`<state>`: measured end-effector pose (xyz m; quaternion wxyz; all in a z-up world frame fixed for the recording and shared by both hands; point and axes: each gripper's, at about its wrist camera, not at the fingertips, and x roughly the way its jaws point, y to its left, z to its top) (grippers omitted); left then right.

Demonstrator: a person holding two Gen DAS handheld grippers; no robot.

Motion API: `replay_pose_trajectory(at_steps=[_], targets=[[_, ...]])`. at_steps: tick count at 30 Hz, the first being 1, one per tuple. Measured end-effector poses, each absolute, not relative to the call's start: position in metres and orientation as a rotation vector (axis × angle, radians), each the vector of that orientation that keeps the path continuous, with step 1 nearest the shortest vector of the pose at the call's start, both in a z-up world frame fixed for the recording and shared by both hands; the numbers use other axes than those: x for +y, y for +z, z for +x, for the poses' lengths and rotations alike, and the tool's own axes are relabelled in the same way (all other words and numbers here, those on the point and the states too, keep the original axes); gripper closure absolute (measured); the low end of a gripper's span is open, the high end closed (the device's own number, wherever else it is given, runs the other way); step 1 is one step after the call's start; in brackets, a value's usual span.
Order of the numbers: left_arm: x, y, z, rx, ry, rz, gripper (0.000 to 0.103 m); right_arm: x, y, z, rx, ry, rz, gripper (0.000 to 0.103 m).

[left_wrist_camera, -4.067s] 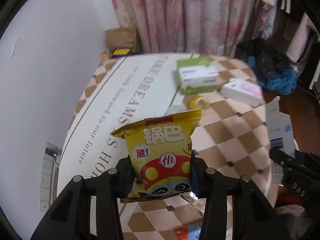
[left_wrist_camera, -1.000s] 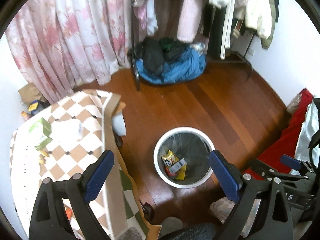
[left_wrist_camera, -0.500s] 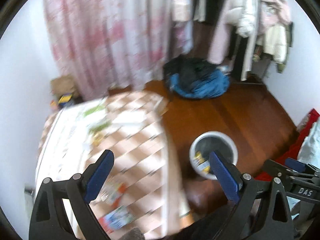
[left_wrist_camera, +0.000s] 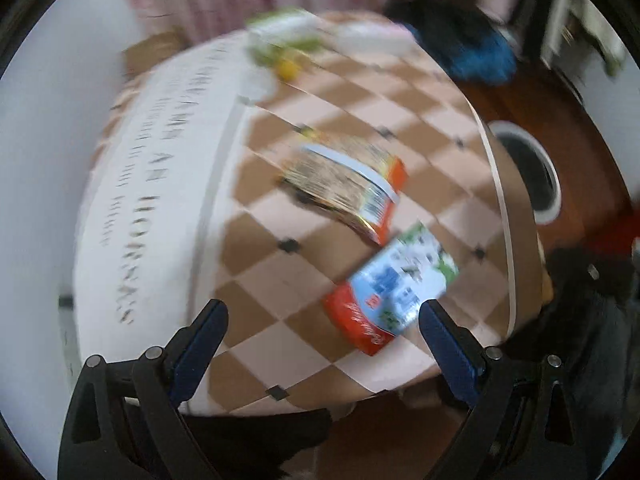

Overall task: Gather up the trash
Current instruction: 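Grasp the Pure Milk carton with the left gripper while the right grasps the fries bag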

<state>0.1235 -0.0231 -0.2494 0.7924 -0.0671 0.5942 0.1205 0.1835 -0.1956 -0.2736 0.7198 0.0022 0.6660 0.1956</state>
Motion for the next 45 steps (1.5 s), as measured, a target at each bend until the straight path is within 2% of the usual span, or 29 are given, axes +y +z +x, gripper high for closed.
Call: replay_pose_trajectory(at_steps=[7,8,9,12,22,26,34,41,45], targets=[[-0.047,-0.289,0.152,1.39,0.03,-0.069,0.008,-0.198,-0.297,0.199,1.505,0.379,-0.019,0.001],[-0.048,-0.293,0.156,1.389,0.02,-0.075,0.025,-0.197,-0.298,0.201,1.505,0.377,-0.024,0.001],[-0.046,-0.295,0.158,1.391,0.021,-0.095,0.033,-0.197,-0.298,0.202,1.504,0.376,-0.032,0.001],[-0.036,-0.289,0.154,1.377,0.031,-0.2,0.044,-0.192,-0.293,0.208,1.491,0.389,-0.063,0.001],[0.064,-0.265,0.084,1.228,0.463,-0.545,0.044,-0.081,-0.261,0.229,1.408,0.635,-0.324,0.001],[0.117,-0.276,0.079,1.192,0.597,-0.63,0.044,-0.013,-0.277,0.233,1.431,0.723,-0.445,0.001],[0.146,-0.3,0.094,1.244,0.62,-0.604,0.043,0.057,-0.314,0.232,1.465,0.777,-0.622,0.001],[0.137,-0.297,0.087,1.233,0.632,-0.531,0.048,0.065,-0.313,0.229,1.375,0.762,-0.71,0.04],[0.128,-0.278,0.091,1.196,0.651,-0.488,0.048,0.051,-0.299,0.232,1.323,0.754,-0.692,0.046]])
